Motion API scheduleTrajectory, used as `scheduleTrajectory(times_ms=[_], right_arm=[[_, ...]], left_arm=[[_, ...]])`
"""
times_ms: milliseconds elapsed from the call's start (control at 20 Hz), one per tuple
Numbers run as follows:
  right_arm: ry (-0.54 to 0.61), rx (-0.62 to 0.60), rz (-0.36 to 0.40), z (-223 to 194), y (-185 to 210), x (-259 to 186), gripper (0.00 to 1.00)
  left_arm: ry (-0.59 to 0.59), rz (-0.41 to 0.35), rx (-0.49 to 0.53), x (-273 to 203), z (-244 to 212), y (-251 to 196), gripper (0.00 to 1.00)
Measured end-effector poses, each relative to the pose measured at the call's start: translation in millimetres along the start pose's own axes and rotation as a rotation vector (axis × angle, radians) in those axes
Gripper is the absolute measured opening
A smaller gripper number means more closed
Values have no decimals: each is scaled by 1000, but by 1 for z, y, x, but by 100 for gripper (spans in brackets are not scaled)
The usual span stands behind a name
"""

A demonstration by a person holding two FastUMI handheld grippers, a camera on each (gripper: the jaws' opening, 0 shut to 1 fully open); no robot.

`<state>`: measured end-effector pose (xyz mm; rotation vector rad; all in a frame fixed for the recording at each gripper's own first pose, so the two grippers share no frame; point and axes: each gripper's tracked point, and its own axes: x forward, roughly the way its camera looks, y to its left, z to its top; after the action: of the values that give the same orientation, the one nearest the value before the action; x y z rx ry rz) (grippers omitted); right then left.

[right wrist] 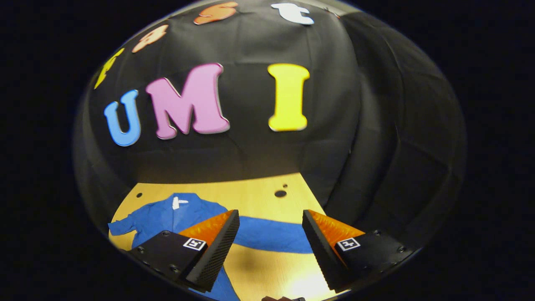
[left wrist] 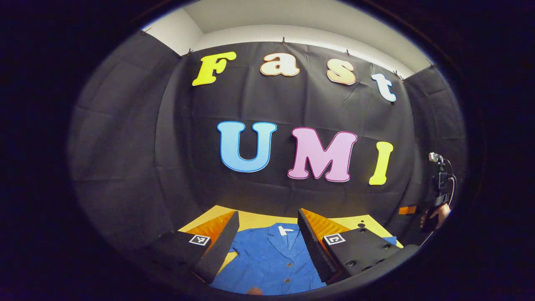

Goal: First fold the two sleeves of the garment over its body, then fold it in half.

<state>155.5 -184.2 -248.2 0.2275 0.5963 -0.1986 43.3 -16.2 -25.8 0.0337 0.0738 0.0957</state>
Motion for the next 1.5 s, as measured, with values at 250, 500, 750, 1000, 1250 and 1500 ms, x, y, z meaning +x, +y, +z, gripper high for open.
scheduleTrajectory(times_ms=[250, 500, 750, 1000, 1250, 1500], right_arm=[[223, 106, -111, -91, -86, 95, 98], [380, 149, -217, -153, -148, 141, 99], [478, 112, -215, -182, -156, 155, 98], [499, 142, -206, -184, -146, 162, 51], [471, 151, -231, -169, -138, 157, 13], [325, 73, -204, -97, -80, 143, 5]], left_arm=[[143, 7, -47, 45, -24, -44, 81], [186, 25, -21, 69, -33, -70, 81], [206, 26, -2, 80, -36, -86, 81], [188, -5, 25, 86, -31, -92, 81], [158, -31, 29, 78, -24, -78, 81], [165, -18, -11, 68, -27, -30, 81]])
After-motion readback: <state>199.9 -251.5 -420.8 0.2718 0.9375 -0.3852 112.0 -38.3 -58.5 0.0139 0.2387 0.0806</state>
